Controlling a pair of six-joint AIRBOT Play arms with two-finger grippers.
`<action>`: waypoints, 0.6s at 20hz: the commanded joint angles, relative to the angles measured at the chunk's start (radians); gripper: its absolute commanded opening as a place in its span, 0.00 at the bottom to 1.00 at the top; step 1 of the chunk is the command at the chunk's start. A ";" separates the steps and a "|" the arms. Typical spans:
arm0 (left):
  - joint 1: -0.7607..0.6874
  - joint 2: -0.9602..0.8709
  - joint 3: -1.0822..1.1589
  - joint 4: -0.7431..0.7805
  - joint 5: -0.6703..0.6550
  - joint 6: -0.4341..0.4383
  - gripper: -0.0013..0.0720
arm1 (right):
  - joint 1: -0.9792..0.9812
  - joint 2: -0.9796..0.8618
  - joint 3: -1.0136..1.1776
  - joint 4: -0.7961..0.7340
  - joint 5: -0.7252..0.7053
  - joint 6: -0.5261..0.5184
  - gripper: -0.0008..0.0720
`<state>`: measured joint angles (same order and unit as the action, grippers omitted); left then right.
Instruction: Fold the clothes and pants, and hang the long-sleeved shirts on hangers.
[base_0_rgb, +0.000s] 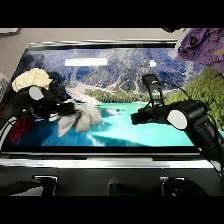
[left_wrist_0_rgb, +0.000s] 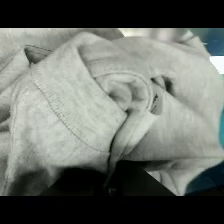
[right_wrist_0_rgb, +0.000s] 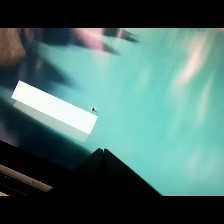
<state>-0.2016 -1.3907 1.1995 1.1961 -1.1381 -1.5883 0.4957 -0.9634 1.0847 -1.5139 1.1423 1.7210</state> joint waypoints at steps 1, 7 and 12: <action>-0.223 0.017 0.097 -0.198 0.026 -0.028 0.04 | -0.001 0.051 0.001 -0.106 0.146 0.008 0.06; -0.532 -0.075 0.118 -0.221 0.343 -0.288 0.05 | -0.001 0.164 0.000 -0.308 0.431 0.008 0.07; -0.464 -0.134 0.118 -0.220 0.271 -0.320 0.77 | -0.002 0.172 -0.001 -0.372 0.311 0.121 0.28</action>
<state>-0.6872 -1.5078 1.3148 0.9840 -0.8501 -1.8687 0.4953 -0.8005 1.0843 -1.8076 1.4960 1.7596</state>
